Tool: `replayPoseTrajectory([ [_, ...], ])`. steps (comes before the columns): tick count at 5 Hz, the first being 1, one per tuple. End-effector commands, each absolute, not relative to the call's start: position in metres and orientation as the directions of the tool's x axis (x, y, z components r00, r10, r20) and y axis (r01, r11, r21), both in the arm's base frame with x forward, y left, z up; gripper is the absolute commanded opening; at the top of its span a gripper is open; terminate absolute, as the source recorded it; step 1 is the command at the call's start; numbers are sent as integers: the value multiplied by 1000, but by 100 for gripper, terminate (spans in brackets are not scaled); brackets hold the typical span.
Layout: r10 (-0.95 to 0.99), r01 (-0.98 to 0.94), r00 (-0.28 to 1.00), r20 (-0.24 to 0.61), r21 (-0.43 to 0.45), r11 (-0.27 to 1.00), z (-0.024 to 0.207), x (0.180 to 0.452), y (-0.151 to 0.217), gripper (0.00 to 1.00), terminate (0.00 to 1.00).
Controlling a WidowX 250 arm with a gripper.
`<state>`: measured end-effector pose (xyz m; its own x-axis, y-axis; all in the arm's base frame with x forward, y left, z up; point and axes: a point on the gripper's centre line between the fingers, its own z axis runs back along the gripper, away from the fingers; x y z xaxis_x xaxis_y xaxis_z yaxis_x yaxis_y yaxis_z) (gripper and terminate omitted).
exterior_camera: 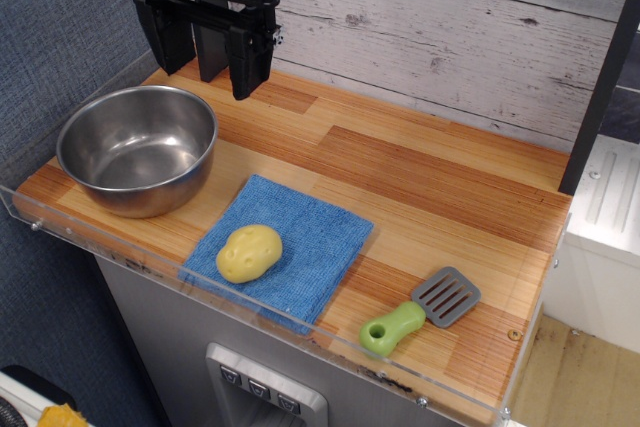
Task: Pick up the green-handled spatula from the right side of the blue cloth, and place it on the cutting board directly above the blue cloth.
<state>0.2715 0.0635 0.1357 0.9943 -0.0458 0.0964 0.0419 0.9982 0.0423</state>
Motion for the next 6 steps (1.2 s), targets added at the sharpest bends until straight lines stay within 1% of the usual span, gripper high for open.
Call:
replayPoseTrajectory([
  [1, -46, 42, 994, 96, 42, 998, 136, 272, 64, 100, 0],
  [2, -42, 31, 993, 114, 94, 995, 132, 270, 41, 100, 0],
  [3, -72, 59, 990, 119, 110, 992, 124, 270, 19, 100, 0],
  [4, -78, 63, 991, 112, 127, 990, 117, 264, -2, 100, 0],
  [5, -77, 61, 988, 135, 118, 991, 108, 255, -15, 100, 0],
  [6, -141, 136, 976, 167, 38, 990, 94, 250, -25, 100, 0],
])
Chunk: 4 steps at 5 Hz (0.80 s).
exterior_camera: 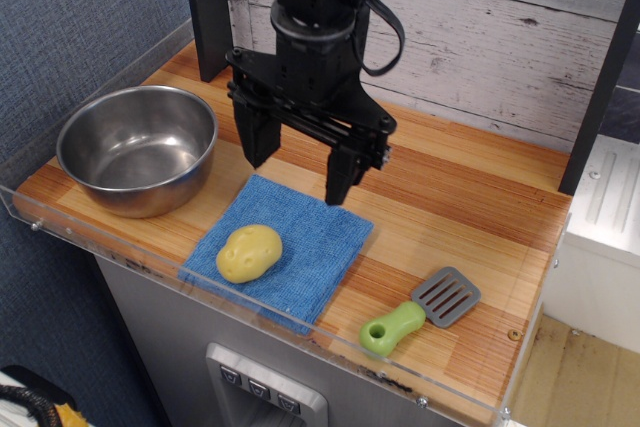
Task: Pick up the green-handled spatula from the right side of the blue cloth, and place it on the cutting board directly above the blue cloth.
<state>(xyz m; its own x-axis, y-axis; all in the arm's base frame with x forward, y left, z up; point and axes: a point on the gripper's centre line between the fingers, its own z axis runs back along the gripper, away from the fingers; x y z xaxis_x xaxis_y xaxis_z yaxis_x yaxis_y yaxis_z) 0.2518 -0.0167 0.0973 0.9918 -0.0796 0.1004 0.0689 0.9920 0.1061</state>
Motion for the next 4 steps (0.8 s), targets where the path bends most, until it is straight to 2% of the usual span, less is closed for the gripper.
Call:
replayPoseTrajectory([
  [1, -201, 203, 968, 152, 0, 979, 80, 246, -34, 100, 0],
  [2, -259, 267, 955, 142, -38, 963, 67, 244, -47, 100, 0],
  [4, -371, 375, 925, 79, -38, 926, 48, 235, -81, 100, 0],
])
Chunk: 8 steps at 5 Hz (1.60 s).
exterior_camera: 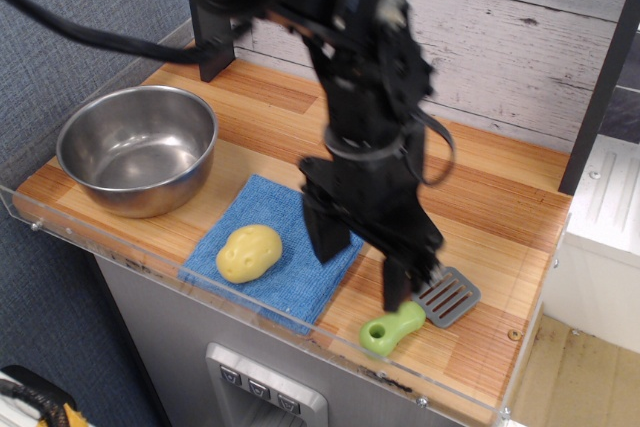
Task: Pick up the green-handled spatula from the right side of the blue cloth, and place it on the cutting board directly above the blue cloth.
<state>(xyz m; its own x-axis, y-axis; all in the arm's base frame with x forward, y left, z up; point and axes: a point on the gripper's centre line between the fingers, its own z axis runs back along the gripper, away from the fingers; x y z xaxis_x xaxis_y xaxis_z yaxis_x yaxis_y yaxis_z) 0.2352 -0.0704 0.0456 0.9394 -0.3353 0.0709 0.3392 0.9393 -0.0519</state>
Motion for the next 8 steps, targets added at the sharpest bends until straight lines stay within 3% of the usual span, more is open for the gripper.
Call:
replayPoseTrajectory([
  [1, -386, 388, 921, 57, -30, 921, 40, 231, -87, 100, 0],
  [3, -395, 394, 919, -5, -61, 917, 10, 222, -93, 100, 0],
  [4, -400, 398, 917, -17, -53, 916, 6, 220, -96, 100, 0],
  [5, -398, 397, 917, -19, -43, 917, 4, 219, -98, 0, 0],
  [8, -452, 454, 891, 40, -21, 891, 24, 225, -112, 0, 0],
])
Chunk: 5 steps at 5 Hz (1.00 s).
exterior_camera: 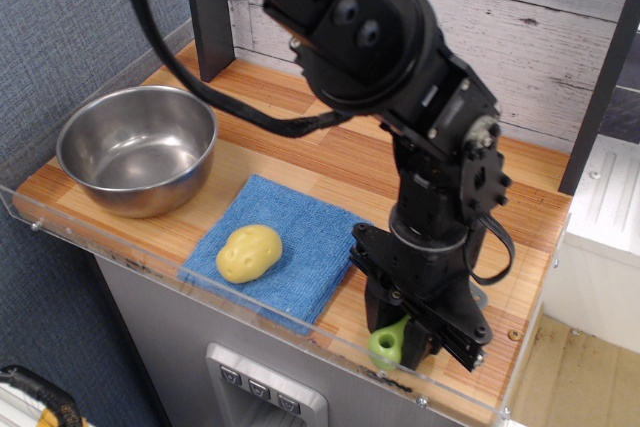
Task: Pick up the green-handled spatula from the right side of the blue cloth, and place it on the cutting board directly above the blue cloth.
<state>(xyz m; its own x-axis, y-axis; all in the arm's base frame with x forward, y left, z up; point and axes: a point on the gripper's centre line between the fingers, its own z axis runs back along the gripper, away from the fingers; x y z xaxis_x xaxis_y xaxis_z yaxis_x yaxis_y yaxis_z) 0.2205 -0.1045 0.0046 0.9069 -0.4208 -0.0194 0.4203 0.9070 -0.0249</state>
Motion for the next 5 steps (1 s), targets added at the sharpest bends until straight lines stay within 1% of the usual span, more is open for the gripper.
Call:
replayPoseTrajectory([
  [1, -416, 419, 902, 118, 2, 908, 51, 240, -98, 0, 0],
  [2, -329, 332, 917, 228, 24, 943, 86, 259, -62, 0, 0],
  [3, -219, 217, 938, 269, 39, 976, 98, 283, -16, 0, 0],
  [4, -104, 93, 960, 259, 53, 994, 99, 303, 16, 0, 0],
  [5, -17, 12, 975, 220, 24, 1000, 88, 321, 27, 0, 0],
])
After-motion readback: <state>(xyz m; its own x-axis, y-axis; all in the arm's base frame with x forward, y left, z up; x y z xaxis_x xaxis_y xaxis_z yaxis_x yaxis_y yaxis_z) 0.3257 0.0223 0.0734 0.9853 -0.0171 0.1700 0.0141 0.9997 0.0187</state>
